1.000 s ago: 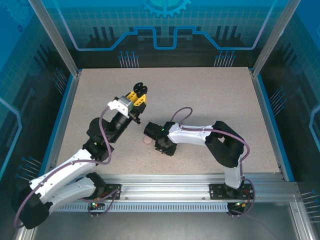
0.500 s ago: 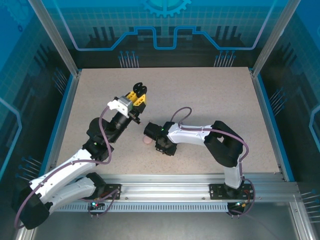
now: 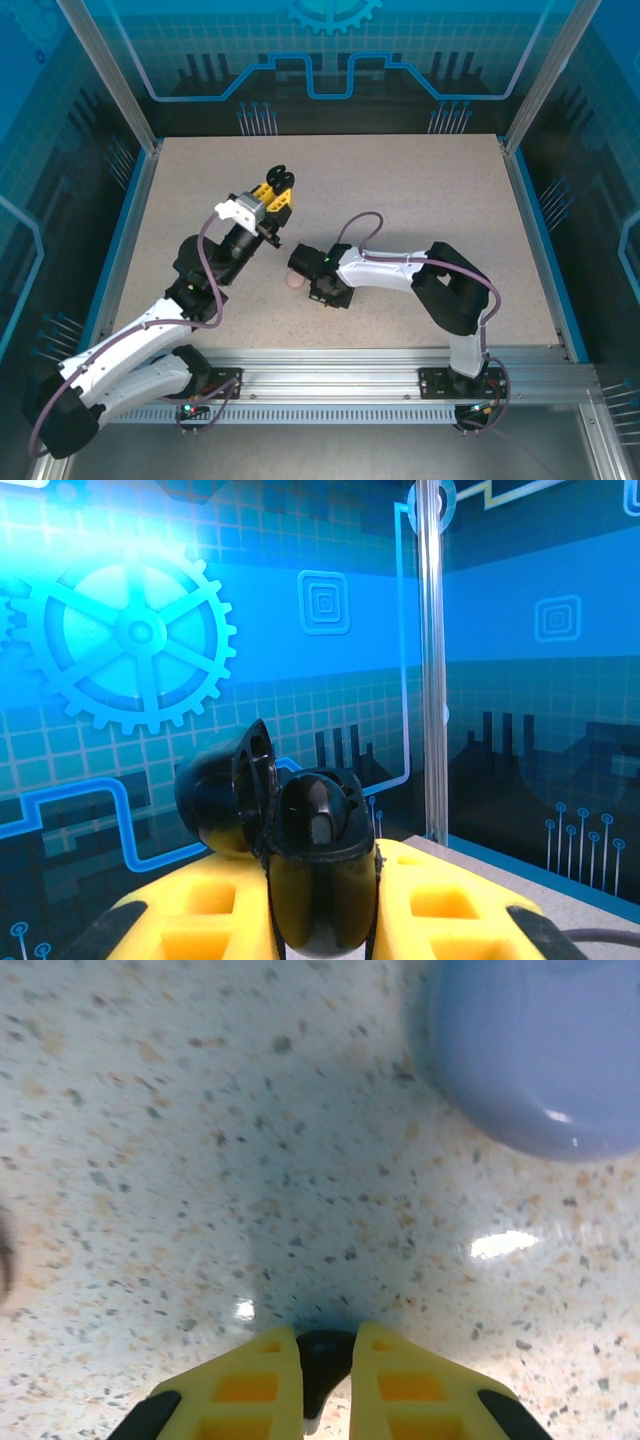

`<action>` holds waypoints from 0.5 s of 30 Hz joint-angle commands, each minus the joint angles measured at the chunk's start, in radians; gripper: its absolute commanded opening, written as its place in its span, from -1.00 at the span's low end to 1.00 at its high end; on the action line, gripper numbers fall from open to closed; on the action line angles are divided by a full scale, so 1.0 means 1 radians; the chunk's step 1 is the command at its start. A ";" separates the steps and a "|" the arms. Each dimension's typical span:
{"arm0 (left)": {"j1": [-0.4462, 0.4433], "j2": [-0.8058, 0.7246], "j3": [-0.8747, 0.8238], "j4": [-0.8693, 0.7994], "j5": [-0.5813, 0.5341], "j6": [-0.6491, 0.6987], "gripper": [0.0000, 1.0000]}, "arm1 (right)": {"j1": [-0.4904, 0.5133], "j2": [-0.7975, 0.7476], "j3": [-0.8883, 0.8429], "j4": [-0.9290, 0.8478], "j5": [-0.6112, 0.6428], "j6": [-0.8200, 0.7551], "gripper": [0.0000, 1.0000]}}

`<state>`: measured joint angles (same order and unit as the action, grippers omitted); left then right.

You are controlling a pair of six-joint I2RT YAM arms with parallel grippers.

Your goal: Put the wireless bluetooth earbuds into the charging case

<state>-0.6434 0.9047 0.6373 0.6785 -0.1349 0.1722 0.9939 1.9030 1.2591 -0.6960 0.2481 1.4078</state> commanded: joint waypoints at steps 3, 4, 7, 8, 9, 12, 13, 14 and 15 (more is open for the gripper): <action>0.007 -0.012 0.010 0.009 0.043 -0.023 -1.00 | 0.012 -0.156 -0.018 0.030 0.147 -0.111 -0.83; 0.007 -0.013 0.012 0.005 0.052 -0.025 -1.00 | 0.014 -0.184 -0.016 0.024 0.167 -0.132 -0.83; 0.007 -0.013 0.019 -0.006 0.073 -0.028 -1.00 | 0.006 -0.276 -0.004 -0.002 0.235 -0.201 -0.83; 0.007 -0.013 0.021 -0.010 0.079 -0.028 -1.00 | 0.000 -0.307 0.002 -0.010 0.254 -0.222 -0.83; 0.007 -0.015 0.023 -0.012 0.084 -0.031 -1.00 | -0.011 -0.344 0.010 -0.015 0.272 -0.252 -0.83; 0.008 -0.018 0.028 -0.016 0.101 -0.034 -1.00 | -0.050 -0.452 0.045 -0.011 0.317 -0.363 -0.83; 0.007 -0.017 0.030 -0.016 0.106 -0.034 -1.00 | -0.067 -0.487 0.058 0.001 0.322 -0.408 -0.83; 0.007 -0.016 0.031 -0.016 0.110 -0.034 -1.00 | -0.084 -0.514 0.072 0.010 0.322 -0.444 -0.84; 0.007 -0.015 0.034 -0.018 0.117 -0.034 -1.00 | -0.106 -0.541 0.089 0.022 0.314 -0.485 -0.83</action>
<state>-0.6434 0.9047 0.6376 0.6495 -0.0551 0.1558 0.9356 1.4326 1.2922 -0.6868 0.4953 1.0740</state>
